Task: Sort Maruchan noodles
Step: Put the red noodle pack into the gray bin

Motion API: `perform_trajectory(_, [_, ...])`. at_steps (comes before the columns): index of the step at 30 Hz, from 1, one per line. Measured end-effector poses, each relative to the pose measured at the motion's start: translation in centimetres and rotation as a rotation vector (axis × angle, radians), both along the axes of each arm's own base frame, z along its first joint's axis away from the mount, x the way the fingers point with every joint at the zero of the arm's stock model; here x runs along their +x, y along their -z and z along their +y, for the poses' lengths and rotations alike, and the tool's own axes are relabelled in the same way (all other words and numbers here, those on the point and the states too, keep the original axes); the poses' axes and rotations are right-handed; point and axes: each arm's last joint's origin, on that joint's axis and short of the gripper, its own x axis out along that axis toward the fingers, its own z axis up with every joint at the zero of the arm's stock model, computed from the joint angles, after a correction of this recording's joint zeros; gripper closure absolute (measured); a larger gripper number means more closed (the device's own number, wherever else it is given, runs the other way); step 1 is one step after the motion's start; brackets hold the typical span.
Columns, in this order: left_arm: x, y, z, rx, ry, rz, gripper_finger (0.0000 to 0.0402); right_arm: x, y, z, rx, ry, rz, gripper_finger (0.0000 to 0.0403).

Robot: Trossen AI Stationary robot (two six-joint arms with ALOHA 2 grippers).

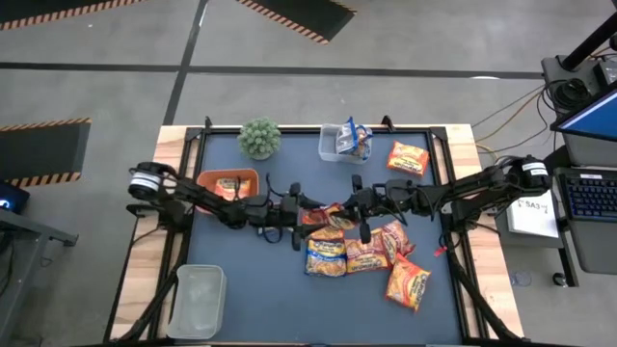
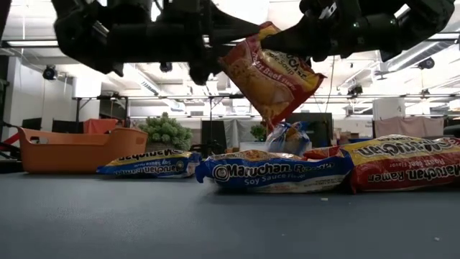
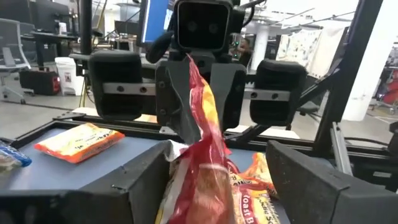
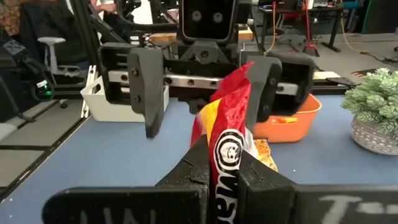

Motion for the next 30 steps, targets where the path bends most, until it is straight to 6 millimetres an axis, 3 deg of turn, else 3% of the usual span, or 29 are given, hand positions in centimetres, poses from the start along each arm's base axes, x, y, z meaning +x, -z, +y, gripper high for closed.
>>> perform_trajectory(8, [0.45, 0.34, -0.01, 0.008, -0.013, 0.01, 0.0208, -0.02, 0.11, 0.01, -0.01, -0.014, 0.01, 0.0394])
perform_trajectory(21, [0.29, 0.19, 0.08, -0.007, -0.036, 0.024, 0.0388, -0.01, 0.11, 0.0, 0.015, -0.007, 0.013, 0.0386])
perform_trajectory(30, [0.24, 0.02, 0.02, -0.007, -0.025, 0.019, 0.0397, -0.02, 0.11, -0.03, 0.1, 0.006, 0.024, 0.0307])
